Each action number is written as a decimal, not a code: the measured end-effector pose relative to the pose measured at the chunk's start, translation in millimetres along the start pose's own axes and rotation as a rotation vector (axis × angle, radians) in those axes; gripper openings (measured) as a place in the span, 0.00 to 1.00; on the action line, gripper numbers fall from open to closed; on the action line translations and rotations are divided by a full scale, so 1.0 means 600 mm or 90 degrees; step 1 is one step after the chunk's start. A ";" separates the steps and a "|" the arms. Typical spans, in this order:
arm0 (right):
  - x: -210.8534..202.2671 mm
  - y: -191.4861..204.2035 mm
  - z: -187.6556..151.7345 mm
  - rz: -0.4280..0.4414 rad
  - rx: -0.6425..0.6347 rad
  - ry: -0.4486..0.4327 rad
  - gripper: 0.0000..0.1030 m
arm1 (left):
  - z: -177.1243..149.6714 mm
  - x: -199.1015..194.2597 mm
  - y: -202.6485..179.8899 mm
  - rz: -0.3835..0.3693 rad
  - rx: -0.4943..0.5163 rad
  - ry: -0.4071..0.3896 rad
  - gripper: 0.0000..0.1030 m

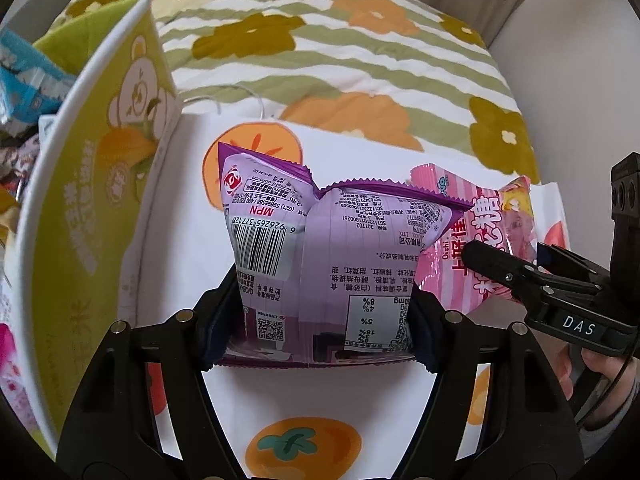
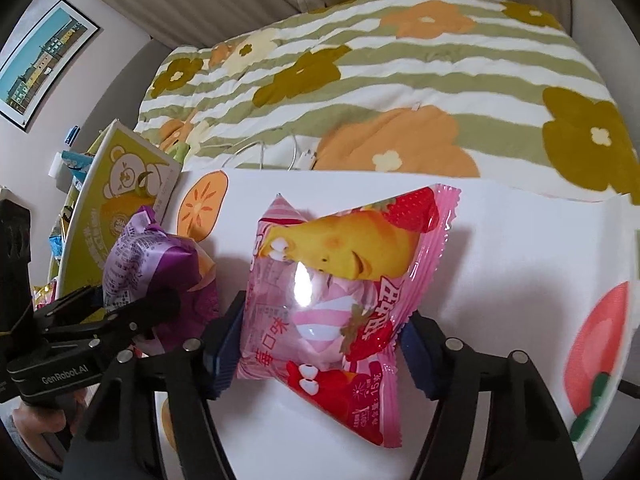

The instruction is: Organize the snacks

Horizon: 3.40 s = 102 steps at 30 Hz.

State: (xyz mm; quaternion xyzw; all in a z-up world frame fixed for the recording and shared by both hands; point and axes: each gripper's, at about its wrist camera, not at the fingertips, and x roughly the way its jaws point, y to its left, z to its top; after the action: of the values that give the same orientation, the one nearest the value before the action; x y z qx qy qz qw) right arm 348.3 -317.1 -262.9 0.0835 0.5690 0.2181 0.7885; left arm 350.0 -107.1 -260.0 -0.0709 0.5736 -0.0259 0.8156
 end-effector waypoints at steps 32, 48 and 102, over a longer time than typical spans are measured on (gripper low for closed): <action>-0.137 0.448 0.070 0.013 -0.153 -0.179 0.62 | 0.013 -0.401 0.363 0.044 -0.016 -0.216 0.66; -0.039 0.553 0.064 -0.012 -0.106 -0.152 0.62 | -0.024 -0.329 0.505 0.023 0.040 -0.158 0.99; -0.315 0.560 -0.166 -0.187 -0.036 -0.357 1.00 | -0.208 -0.576 0.344 0.004 0.102 -0.362 0.99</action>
State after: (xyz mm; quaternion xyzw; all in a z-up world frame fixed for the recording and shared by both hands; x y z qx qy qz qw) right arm 123.1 -112.3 -6.2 0.0350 0.3293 0.0860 0.9397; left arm 107.1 128.8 -9.3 -0.0089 0.3184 -0.0475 0.9467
